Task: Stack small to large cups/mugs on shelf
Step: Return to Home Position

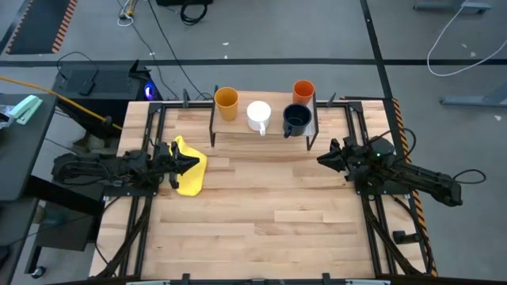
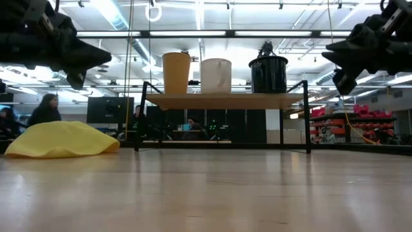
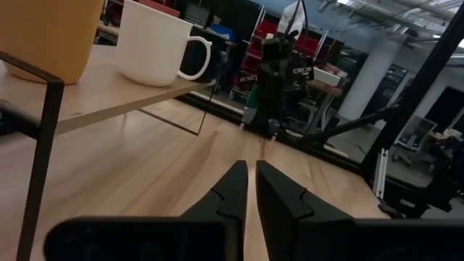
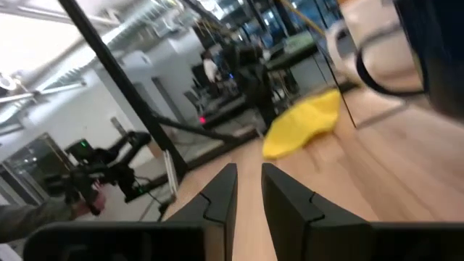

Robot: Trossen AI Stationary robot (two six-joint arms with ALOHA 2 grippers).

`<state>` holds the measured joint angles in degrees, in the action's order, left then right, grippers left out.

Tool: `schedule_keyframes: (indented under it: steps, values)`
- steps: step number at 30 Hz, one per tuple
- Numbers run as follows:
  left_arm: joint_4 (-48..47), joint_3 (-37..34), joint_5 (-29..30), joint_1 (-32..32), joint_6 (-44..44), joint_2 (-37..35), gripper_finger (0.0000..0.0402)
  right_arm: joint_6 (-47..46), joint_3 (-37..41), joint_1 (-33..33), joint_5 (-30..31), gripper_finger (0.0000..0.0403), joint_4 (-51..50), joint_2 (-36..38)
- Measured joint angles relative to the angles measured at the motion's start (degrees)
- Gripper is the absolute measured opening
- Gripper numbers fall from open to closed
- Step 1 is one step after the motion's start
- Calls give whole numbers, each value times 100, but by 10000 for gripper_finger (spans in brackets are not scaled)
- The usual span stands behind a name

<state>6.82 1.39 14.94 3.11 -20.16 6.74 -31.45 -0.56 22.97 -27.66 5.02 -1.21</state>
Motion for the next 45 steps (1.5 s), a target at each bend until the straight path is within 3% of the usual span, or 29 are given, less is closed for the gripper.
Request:
schedule_keyframes:
  steps: [45]
  values:
    - [1,2,0,0,-12,0,30,12,-2,1,16,72,-67,-61]
